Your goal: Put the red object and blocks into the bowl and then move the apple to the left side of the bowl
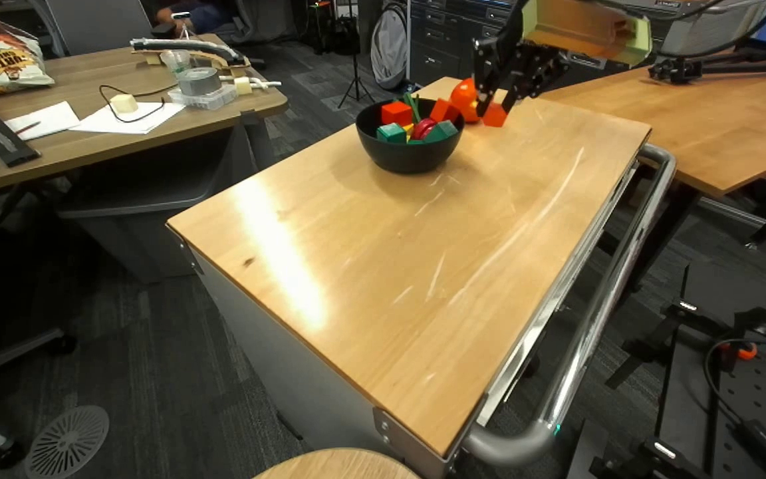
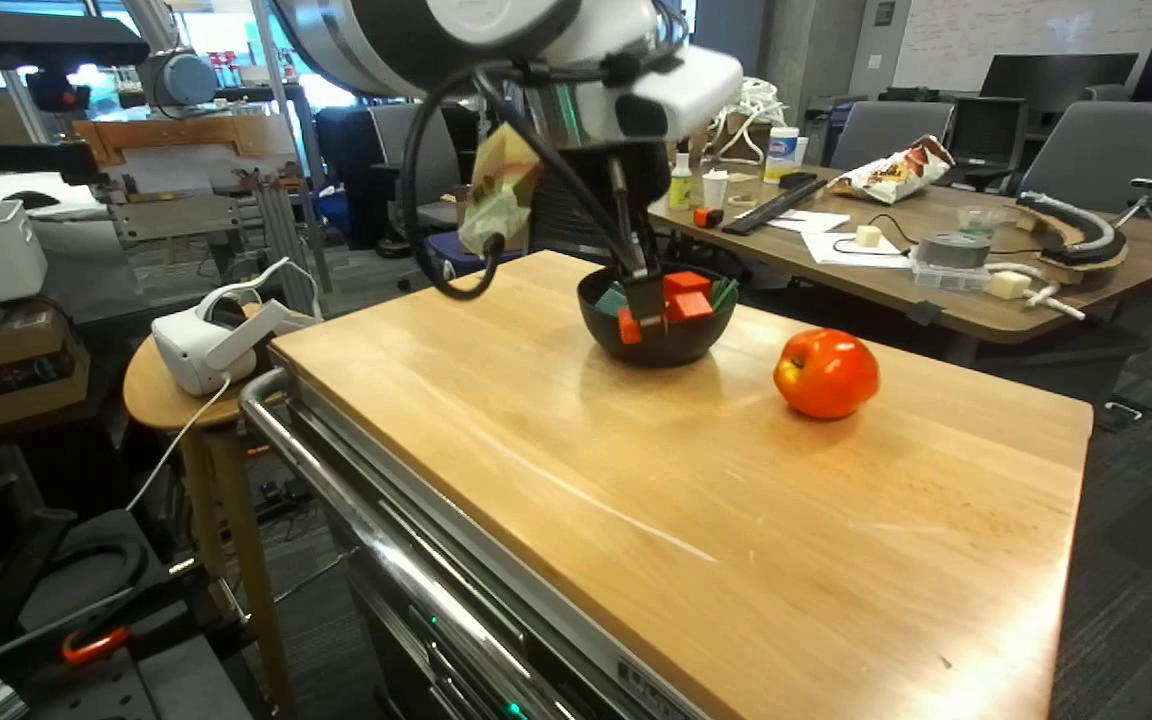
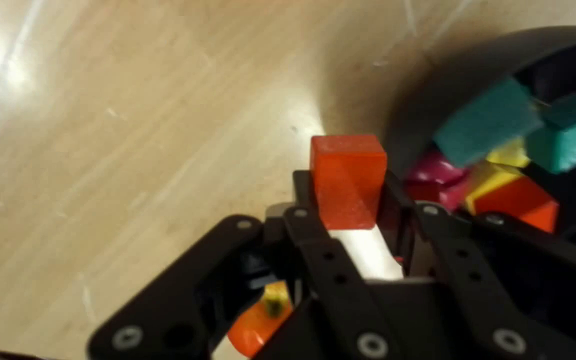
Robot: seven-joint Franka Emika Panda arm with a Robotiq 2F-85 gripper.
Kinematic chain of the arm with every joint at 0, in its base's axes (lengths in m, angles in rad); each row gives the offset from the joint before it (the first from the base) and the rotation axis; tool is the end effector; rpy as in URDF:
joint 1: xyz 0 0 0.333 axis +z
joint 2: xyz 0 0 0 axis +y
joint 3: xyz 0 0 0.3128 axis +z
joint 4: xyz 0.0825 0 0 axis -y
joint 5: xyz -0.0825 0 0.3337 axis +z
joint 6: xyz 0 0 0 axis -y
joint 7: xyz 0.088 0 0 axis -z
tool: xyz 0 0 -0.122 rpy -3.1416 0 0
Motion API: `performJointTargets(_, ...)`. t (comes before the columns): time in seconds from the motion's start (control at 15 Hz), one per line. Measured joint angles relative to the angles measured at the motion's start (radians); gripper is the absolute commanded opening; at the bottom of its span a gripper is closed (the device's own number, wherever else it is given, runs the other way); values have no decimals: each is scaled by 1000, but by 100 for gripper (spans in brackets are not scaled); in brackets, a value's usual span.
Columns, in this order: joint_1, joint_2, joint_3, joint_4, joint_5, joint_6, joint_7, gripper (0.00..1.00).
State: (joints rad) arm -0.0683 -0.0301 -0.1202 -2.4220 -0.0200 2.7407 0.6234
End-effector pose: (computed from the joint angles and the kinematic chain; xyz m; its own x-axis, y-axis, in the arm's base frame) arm 0.4767 -0.0904 0.3754 0.6511 -0.7042 0.2831 -0.6812 -0.7067 -0.1912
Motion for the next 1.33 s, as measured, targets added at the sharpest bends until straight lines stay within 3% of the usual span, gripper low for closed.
performJointTargets(0.27, 8, -98, 97, -3, -145, 96, 115, 18)
performJointTargets(0.53, 9, -31, 150, 25, -256, 155, 231, 17)
performJointTargets(0.6, 9, -3, 152, 37, -284, 162, 253, 26)
performJointTargets(0.67, 9, 24, 151, 51, -309, 167, 273, 58)
performJointTargets(0.73, 8, 49, 151, 66, -332, 168, 290, 58)
performJointTargets(1.07, 2, 95, 142, 117, -355, 167, 294, 97)
performJointTargets(1.2, -8, 66, 130, 118, -376, 150, 266, 100)
performJointTargets(1.33, -26, 0, 100, 112, -446, 55, 238, 100)
